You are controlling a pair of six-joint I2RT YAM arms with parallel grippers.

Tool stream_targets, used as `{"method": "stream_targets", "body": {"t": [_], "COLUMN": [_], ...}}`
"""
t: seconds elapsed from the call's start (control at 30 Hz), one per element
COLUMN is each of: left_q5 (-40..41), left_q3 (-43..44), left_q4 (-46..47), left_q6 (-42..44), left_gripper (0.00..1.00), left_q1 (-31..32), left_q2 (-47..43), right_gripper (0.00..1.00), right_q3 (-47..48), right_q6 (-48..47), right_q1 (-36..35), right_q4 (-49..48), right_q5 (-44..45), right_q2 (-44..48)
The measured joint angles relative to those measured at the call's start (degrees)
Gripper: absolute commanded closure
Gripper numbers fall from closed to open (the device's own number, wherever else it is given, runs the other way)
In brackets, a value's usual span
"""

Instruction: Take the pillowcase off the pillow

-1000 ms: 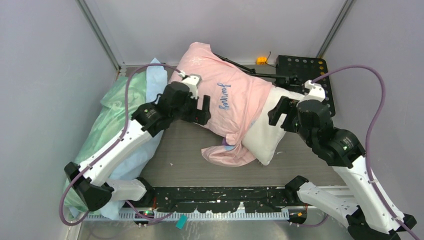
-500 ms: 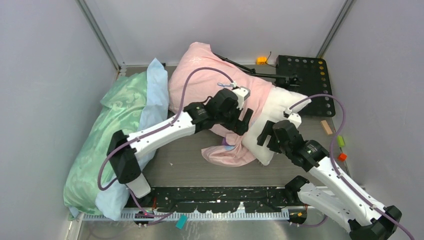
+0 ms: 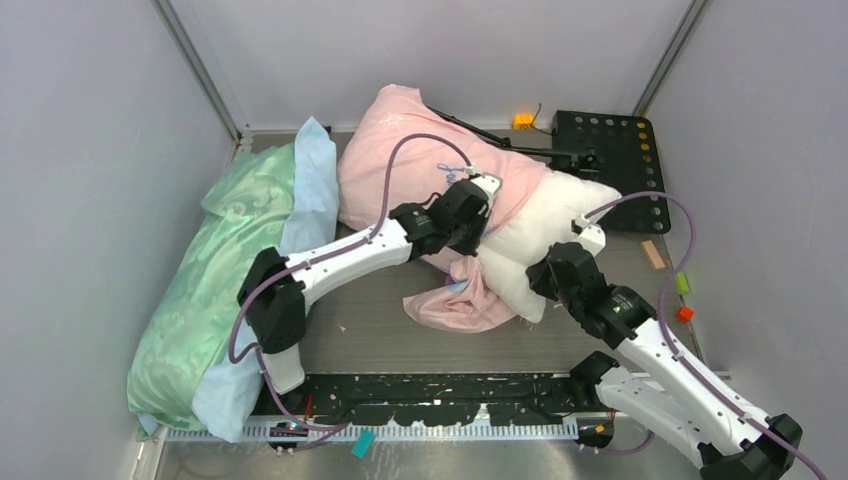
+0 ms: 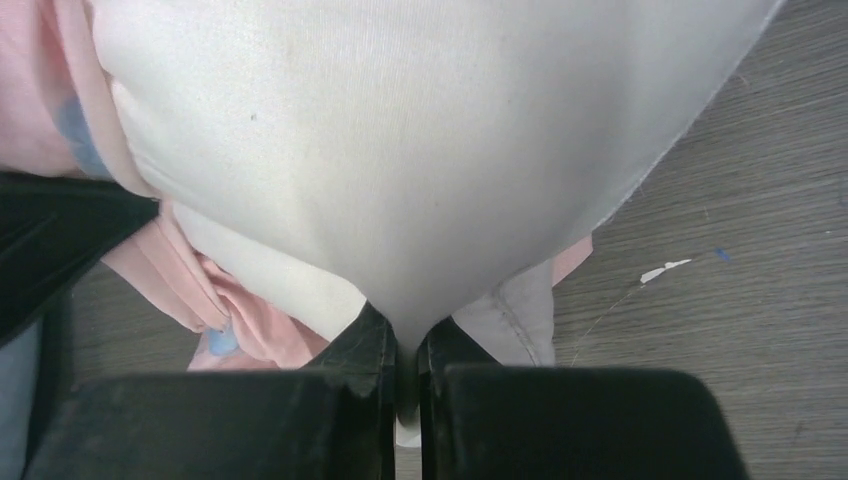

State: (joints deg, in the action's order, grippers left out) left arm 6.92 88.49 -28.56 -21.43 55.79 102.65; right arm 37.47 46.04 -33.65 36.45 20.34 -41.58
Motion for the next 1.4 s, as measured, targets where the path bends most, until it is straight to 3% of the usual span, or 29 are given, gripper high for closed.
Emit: {"method": "stream_targets", "body": {"t": [0.17, 0.5, 0.7, 0.87, 0.93, 1.03, 1.1, 1.2, 1.4], "left_q5": [0.1, -10.3, -19.9, -25.4, -27.0, -28.4, -28.8, -29.1, -30.1], "left_q3": [-0.5, -4.2, -5.0, -6.1, -6.8, -8.0, -8.9, -10.0, -11.1], "left_q4": [-1.6, -5.5, -8.8, -8.7, -8.5, -8.3, -8.3, -8.1, -8.3], "left_q6": [0.0, -0.7, -2.1, -3.3, -3.8, -4.2, -4.2, -4.1, -4.0], "left_gripper": [1.00, 1.00, 1.00, 1.00, 1.00, 1.00, 1.00, 1.00, 0.98], "left_q1": [-6.1, -24.8, -32.6, -35.0, -35.5, -36.0, -36.2, -36.4, -36.8], "left_q2": [-3.7, -13.8, -15.0, -15.4, -16.0, -17.5, -18.9, -21.0, -22.6], "right_gripper": [1.00, 1.00, 1.00, 0.95, 0.82, 0.36, 0.23, 0.16, 0.14], "right_q3": [0.7, 11.2, 15.5, 16.8, 16.8, 16.8, 16.9, 18.9, 27.3], "right_q6": [0.0, -1.8, -2.8, -4.4, -5.6, -7.5, -8.8, -10.9, -14.7], "right_q1": [-0.1, -1.0, -1.6, -1.4, -1.0, -0.6, -0.4, 0.0, 0.1], "right_q4": [1.1, 5.7, 8.8, 11.0, 11.6, 11.8, 12.1, 13.8, 16.9], "right_q5": [5.9, 19.6, 19.4, 16.4, 14.0, 10.3, 8.6, 6.8, 2.6], "right_q2": [2.7, 8.7, 6.8, 3.5, 3.3, 3.2, 2.5, 0.9, -3.7]}}
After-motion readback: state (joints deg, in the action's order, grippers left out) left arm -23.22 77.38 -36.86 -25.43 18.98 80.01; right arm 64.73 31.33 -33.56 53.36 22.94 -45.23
